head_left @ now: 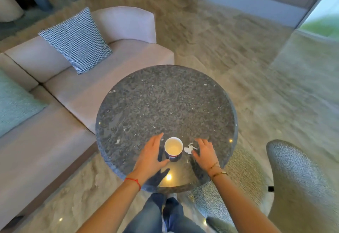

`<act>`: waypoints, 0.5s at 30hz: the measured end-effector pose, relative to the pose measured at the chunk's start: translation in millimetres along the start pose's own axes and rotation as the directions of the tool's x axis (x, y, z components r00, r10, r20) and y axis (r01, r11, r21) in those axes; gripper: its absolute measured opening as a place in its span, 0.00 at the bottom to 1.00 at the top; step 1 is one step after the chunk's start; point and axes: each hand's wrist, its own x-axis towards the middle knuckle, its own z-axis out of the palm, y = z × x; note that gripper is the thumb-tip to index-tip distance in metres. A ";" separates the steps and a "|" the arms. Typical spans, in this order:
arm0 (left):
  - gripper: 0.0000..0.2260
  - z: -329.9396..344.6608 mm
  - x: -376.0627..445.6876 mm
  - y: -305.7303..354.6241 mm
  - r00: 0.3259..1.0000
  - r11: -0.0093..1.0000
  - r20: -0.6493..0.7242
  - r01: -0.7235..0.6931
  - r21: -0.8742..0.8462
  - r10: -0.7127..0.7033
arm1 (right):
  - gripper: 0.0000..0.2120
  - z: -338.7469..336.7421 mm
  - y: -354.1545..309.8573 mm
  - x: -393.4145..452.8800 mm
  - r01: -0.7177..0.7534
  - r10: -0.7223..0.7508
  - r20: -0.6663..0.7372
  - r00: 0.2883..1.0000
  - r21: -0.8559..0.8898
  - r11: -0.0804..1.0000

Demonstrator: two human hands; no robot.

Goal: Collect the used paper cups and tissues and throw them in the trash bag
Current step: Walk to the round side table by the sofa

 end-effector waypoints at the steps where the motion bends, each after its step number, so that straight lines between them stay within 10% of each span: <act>1: 0.43 2.1 5.3 -1.4 1.000 1.000 0.012 0.005 0.004 -0.005 | 0.23 3.5 0.5 3.6 -0.001 0.001 0.002 1.000 -0.004 1.000; 15: 0.46 29.6 36.8 -19.2 0.995 0.999 0.097 0.043 -0.024 -0.040 | 0.22 46.7 1.3 31.5 0.016 -0.014 0.019 1.000 -0.075 0.997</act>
